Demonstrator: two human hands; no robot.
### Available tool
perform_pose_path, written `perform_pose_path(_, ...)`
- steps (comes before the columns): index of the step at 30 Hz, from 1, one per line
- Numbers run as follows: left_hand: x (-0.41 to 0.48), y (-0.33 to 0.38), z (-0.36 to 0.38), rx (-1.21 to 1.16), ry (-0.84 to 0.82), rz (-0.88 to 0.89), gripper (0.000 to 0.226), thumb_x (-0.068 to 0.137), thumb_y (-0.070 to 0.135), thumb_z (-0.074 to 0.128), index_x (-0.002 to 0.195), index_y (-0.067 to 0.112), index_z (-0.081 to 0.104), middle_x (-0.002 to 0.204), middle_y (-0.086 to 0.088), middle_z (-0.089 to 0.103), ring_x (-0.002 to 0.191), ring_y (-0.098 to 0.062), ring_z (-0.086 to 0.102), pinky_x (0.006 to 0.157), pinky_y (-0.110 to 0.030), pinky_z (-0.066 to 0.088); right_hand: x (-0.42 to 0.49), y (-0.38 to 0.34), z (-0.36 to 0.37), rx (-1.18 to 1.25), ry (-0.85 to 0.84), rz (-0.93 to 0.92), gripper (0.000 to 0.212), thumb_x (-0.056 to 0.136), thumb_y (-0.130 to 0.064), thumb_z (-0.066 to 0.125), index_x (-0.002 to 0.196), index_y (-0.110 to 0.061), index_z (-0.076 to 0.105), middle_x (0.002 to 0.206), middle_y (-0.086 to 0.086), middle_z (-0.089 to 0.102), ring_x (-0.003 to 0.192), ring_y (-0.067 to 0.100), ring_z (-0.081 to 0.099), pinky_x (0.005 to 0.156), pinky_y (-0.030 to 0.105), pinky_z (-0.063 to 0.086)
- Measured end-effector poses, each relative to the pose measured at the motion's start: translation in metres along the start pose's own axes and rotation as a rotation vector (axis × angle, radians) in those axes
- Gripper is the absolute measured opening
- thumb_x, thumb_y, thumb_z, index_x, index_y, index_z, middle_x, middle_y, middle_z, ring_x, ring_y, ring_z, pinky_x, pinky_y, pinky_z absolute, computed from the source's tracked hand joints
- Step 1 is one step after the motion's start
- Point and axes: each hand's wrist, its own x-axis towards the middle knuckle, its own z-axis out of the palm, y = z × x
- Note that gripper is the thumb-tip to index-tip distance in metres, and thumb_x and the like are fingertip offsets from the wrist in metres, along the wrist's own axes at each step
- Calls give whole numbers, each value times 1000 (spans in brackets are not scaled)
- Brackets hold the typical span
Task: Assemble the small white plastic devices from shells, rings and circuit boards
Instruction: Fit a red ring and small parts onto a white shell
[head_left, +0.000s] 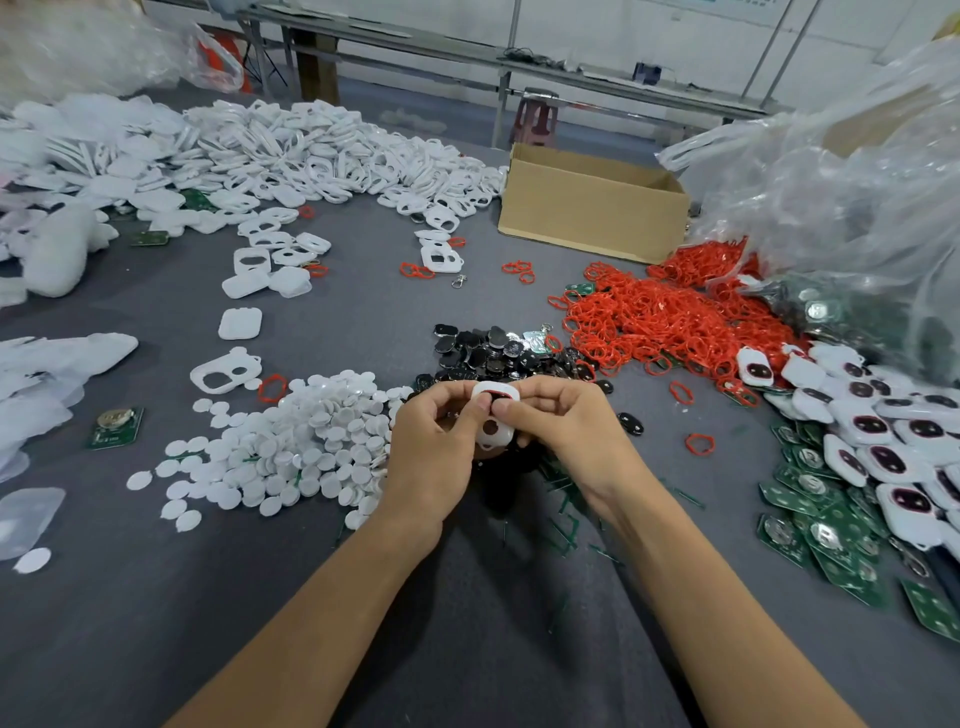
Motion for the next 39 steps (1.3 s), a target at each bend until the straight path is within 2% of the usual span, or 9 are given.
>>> perform_pose_path(4,1,6,-3,-279,-98,-114,17,88,13,67,101,3,70,90,-11,74,79,-19,72,66,-26,59,0,-1,-4,207,-24,80,18,70,-22,72,84,-10,73,73,5,72,60,8,61,58,15,47)
perform_pose_path(8,4,6,-6,-400,-157,-133,31,67,21,72,95,6,73,85,-5,75,76,-13,71,67,-23,58,0,-2,-5,402,-96,146,18,76,-17,64,87,-5,72,84,7,72,76,13,68,70,20,55)
perform_pose_path(13,5,7,-6,-552,-217,-190,38,71,18,69,106,2,70,91,-7,75,78,-13,71,68,-21,58,0,-5,-3,511,-114,144,18,79,-11,57,87,3,65,85,10,70,77,15,68,70,22,56)
perform_pose_path(17,4,8,-5,-577,-210,-169,35,71,18,68,104,7,69,90,-4,75,78,-13,71,67,-21,57,-2,-8,-4,537,-126,106,22,79,-9,55,70,-9,74,80,5,72,74,12,68,68,21,55)
perform_pose_path(22,0,4,-3,-356,-30,-8,19,69,28,74,80,12,74,80,-5,74,75,-15,70,69,-23,58,-5,-12,-3,263,-41,-116,11,78,-15,64,70,-16,71,72,1,69,66,9,58,64,18,45)
perform_pose_path(27,-4,11,-1,-375,-159,-87,39,85,43,59,92,8,76,93,-13,76,85,-21,74,72,-25,58,-9,-14,-1,-183,19,-358,15,76,-3,75,79,-17,74,92,-2,75,91,12,69,83,28,52)
perform_pose_path(31,-7,11,1,-334,-205,-129,19,94,16,60,102,5,73,96,-15,74,80,-14,70,74,-23,58,-12,-13,-6,-589,83,-555,12,77,-8,76,81,-19,76,91,-13,73,89,7,64,81,26,48)
perform_pose_path(35,-7,13,1,-310,-227,-215,20,97,3,52,100,4,72,94,-14,74,73,-13,70,78,-26,60,-11,-13,-11,-659,18,-495,14,81,-10,66,85,-18,77,90,-12,73,87,9,63,77,26,46)
perform_pose_path(39,-7,14,1,-313,-209,-280,23,97,-1,50,93,6,72,90,-13,75,76,-16,72,78,-27,60,-9,-16,-12,-468,-32,-342,24,89,3,60,78,-15,71,85,4,74,83,28,67,76,40,52)
